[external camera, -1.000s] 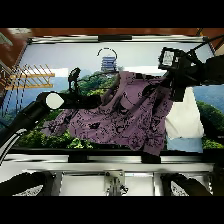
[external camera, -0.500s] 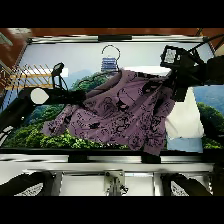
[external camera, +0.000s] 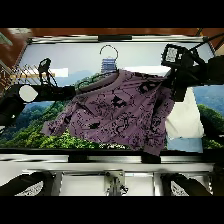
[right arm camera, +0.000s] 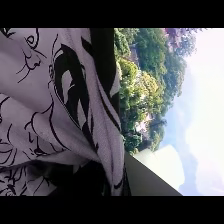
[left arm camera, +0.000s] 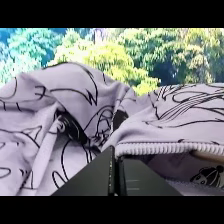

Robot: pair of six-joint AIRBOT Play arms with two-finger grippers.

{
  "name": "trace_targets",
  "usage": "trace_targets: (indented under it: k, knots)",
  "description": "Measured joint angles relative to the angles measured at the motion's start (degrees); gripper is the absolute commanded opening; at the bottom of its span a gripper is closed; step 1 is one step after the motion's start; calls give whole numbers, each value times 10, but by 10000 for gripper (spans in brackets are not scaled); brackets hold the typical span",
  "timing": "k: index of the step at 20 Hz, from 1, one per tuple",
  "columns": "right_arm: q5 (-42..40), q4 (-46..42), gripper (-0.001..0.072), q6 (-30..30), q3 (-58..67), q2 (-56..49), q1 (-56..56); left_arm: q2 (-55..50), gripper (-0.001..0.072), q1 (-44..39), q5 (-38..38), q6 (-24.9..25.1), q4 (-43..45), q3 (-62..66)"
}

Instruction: Fold the shirts.

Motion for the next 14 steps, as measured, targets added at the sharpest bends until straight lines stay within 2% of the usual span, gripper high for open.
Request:
trace_targets:
  k: [8, 14]
  knots:
    - [-18, -9, 67, 0, 0, -13, 18, 1, 61, 2, 4, 34, 4, 105]
    - [35, -4, 67, 16, 0, -18, 60, 1, 60, -40, 4, 51, 3, 196]
